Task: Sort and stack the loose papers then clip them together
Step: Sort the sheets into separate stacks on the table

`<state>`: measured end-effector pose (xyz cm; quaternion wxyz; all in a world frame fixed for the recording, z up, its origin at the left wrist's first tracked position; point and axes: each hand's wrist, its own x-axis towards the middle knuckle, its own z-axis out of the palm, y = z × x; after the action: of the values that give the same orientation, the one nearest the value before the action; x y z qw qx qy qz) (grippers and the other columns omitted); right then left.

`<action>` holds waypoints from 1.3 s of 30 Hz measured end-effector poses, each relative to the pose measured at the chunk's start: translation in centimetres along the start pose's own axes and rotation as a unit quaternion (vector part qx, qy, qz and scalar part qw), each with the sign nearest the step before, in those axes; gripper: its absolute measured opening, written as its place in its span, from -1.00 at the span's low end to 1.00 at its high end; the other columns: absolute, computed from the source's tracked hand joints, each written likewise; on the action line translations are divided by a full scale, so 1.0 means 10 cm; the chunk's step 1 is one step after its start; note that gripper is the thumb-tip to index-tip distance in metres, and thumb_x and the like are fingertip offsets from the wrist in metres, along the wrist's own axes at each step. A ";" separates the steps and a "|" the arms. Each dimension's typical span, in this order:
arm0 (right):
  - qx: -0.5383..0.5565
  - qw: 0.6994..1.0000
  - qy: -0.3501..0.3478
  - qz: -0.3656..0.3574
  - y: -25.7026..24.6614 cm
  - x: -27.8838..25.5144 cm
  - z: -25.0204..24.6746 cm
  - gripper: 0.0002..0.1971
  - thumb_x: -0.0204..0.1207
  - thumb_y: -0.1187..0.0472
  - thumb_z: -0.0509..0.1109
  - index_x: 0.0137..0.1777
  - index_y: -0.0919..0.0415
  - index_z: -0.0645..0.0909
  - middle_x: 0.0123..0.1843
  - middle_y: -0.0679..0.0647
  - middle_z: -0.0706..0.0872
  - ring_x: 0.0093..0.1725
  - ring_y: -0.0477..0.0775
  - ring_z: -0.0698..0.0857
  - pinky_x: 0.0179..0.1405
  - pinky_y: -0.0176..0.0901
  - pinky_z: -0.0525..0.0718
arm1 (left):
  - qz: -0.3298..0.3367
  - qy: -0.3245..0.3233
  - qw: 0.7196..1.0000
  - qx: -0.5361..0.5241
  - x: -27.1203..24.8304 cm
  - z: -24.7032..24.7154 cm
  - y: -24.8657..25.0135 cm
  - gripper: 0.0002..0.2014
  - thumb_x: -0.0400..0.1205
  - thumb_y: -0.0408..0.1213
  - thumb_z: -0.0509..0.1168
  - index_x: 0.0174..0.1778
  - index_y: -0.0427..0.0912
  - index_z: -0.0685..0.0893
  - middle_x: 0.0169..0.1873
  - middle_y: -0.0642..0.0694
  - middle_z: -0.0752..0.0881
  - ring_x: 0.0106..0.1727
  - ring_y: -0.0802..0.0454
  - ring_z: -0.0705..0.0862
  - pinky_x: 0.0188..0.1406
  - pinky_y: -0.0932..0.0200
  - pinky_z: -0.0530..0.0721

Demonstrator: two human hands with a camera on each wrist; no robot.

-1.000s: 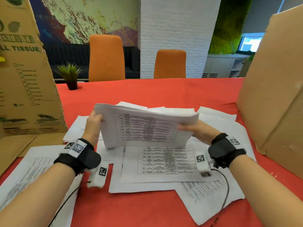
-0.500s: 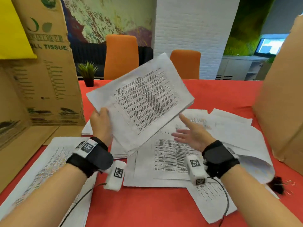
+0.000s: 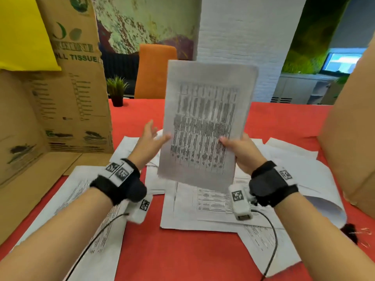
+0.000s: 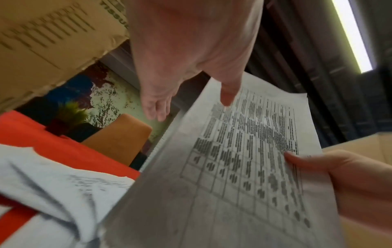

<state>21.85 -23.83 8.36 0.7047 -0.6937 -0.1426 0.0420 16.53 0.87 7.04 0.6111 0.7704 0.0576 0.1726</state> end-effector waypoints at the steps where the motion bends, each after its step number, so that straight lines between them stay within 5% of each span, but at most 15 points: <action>1: -0.008 0.999 -0.026 -0.019 -0.04 0.00 0.01 -0.73 0.61 0.35 0.35 0.30 0.29 0.56 0.17 0.27 0.70 0.16 0.26 0.72 0.23 0.21 0.69 | 0.034 0.011 0.999 -0.007 0.01 0.07 0.10 -0.37 0.70 -0.20 0.22 0.64 -0.20 0.10 0.55 -0.15 0.35 0.59 -0.07 0.33 0.46 0.09 0.33; 4: -0.059 0.994 -0.089 -0.036 -0.03 -0.05 0.06 -0.56 0.48 0.19 0.52 0.37 0.14 0.58 0.27 0.08 0.75 0.28 0.09 0.72 0.31 0.12 0.64 | 0.101 0.036 0.993 -0.042 -0.10 0.29 0.19 -0.58 0.67 -0.27 0.09 0.46 -0.24 0.30 0.27 -0.03 0.57 0.29 0.02 0.55 0.40 0.01 0.44; 7: -0.053 0.995 -0.083 -0.029 0.15 -0.11 0.14 -0.65 0.51 0.26 0.50 0.27 0.01 0.62 0.23 0.06 0.77 0.25 0.11 0.73 0.36 0.24 0.61 | 0.145 0.043 0.988 -0.029 -0.29 0.53 0.10 -0.63 0.66 -0.44 0.03 0.39 -0.14 0.34 0.06 0.07 0.58 0.04 0.15 0.58 0.17 0.16 0.54; 10: -0.041 0.996 -0.044 -0.069 0.13 -0.15 0.26 -0.71 0.52 0.17 0.46 0.23 0.02 0.64 0.22 0.13 0.76 0.25 0.23 0.72 0.31 0.37 0.62 | 0.153 0.136 0.977 -0.055 -0.29 0.55 0.15 -0.75 0.66 -0.50 0.03 0.16 -0.10 0.37 -0.17 0.08 0.55 -0.32 0.44 0.53 -0.25 0.36 0.54; 12: -0.006 0.996 -0.019 -0.088 -0.03 -0.15 0.34 -0.76 0.55 0.24 0.44 0.20 0.12 0.64 0.16 0.16 0.78 0.21 0.25 0.74 0.28 0.36 0.65 | 0.154 0.176 0.970 -0.071 -0.22 0.35 0.30 -0.83 0.65 -0.48 0.08 0.06 -0.13 0.36 -0.29 0.07 0.50 -0.49 0.39 0.45 -0.46 0.38 0.45; 16: 0.044 0.994 -0.017 -0.101 -0.32 -0.08 0.59 -0.68 0.53 0.36 0.46 0.28 0.28 0.58 0.19 0.25 0.76 0.14 0.20 0.78 0.14 0.07 0.76 | 0.122 0.174 0.977 -0.012 -0.13 -0.35 0.54 -0.87 0.55 -0.27 0.23 -0.02 -0.11 0.45 -0.17 -0.08 0.56 -0.23 0.07 0.51 -0.27 0.17 0.49; 20: 0.059 0.992 -0.108 0.022 -0.08 -0.11 1.20 -0.76 0.63 0.46 0.28 0.27 0.38 0.57 0.18 0.29 0.74 0.01 0.19 0.81 -0.09 0.01 0.81 | -0.072 0.149 0.980 0.108 -0.17 -1.08 0.17 -0.68 0.47 -0.30 0.27 0.13 -0.31 0.66 0.03 -0.17 0.73 0.01 -0.13 0.71 0.03 0.04 0.69; 22: 0.061 0.982 -0.151 0.101 0.15 -0.22 1.55 -0.67 0.66 0.45 0.24 0.41 0.42 0.48 0.23 0.36 0.68 0.03 0.29 0.72 0.00 0.09 0.76 | -0.142 0.132 0.967 0.163 -0.29 -1.35 -0.09 -0.72 0.52 -0.42 0.22 0.13 -0.36 0.65 0.04 -0.26 0.72 0.00 -0.21 0.72 -0.06 0.07 0.67; 25: 0.046 0.968 -0.169 0.180 0.45 -0.39 1.97 -0.67 0.67 0.45 0.22 0.41 0.46 0.46 -0.04 0.30 0.61 -0.12 0.25 0.62 -0.08 0.04 0.67 | -0.212 0.126 0.936 0.250 -0.48 -1.63 -0.34 -0.69 0.60 -0.47 0.19 0.26 -0.42 0.59 0.13 -0.33 0.68 0.02 -0.22 0.66 -0.12 0.10 0.52; 27: 0.085 0.957 -0.156 0.231 0.61 -0.45 2.22 -0.70 0.66 0.48 0.21 0.37 0.51 0.49 0.03 0.34 0.69 -0.11 0.26 0.65 -0.01 0.14 0.70 | -0.232 0.132 0.919 0.291 -0.57 -1.76 -0.46 -0.65 0.60 -0.49 0.19 0.32 -0.41 0.55 0.21 -0.36 0.66 0.18 -0.31 0.64 -0.01 0.02 0.52; 30: 0.052 0.948 -0.171 0.265 0.83 -0.45 2.41 -0.66 0.63 0.40 0.28 0.39 0.42 0.54 0.37 0.30 0.66 0.27 0.27 0.66 0.39 0.08 0.55 | -0.243 0.124 0.902 0.334 -0.64 -1.86 -0.59 -0.65 0.61 -0.49 0.19 0.34 -0.42 0.51 0.23 -0.38 0.63 0.24 -0.35 0.61 0.13 -0.09 0.55; 33: 0.031 0.943 -0.173 0.284 0.93 -0.53 2.41 -0.76 0.62 0.40 0.29 0.26 0.42 0.56 0.23 0.32 0.68 0.00 0.21 0.70 -0.04 -0.03 0.72 | -0.264 0.097 0.888 0.363 -0.70 -1.90 -0.67 -0.79 0.59 -0.53 0.19 0.13 -0.39 0.56 -0.01 -0.38 0.59 0.00 -0.30 0.62 -0.14 -0.02 0.51; 35: -0.011 0.948 -0.156 0.277 0.93 -0.50 2.30 -0.81 0.62 0.45 0.25 0.20 0.33 0.51 0.11 0.48 0.68 -0.22 0.09 0.59 -0.35 -0.15 0.64 | -0.265 0.081 0.891 0.359 -0.70 -1.91 -0.65 -0.79 0.59 -0.56 0.18 0.10 -0.31 0.56 -0.05 -0.34 0.56 -0.06 -0.25 0.59 -0.21 0.04 0.40; 37: -0.025 0.960 -0.147 0.238 0.86 -0.40 2.08 -0.67 0.60 0.45 0.27 0.35 0.39 0.46 -0.03 0.35 0.68 -0.25 0.06 0.51 -0.40 -0.21 0.50 | -0.243 0.081 0.901 0.351 -0.64 -1.85 -0.60 -0.53 0.61 -0.51 0.20 0.48 -0.30 0.38 0.29 -0.34 0.53 0.11 -0.27 0.61 -0.15 0.08 0.46; 39: -0.041 0.970 -0.128 0.203 0.80 -0.23 1.83 -0.60 0.59 0.40 0.32 0.42 0.41 0.45 -0.04 0.21 0.60 -0.14 0.06 0.54 -0.21 -0.16 0.56 | -0.203 0.066 0.922 0.324 -0.55 -1.65 -0.46 -0.44 0.62 -0.47 0.24 0.57 -0.25 0.31 0.41 -0.28 0.49 0.01 -0.11 0.62 -0.18 0.13 0.53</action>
<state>15.99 -6.50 0.08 0.6282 -0.7256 -0.0895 0.2663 6.43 15.60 4.77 0.3446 0.8852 0.3055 0.0669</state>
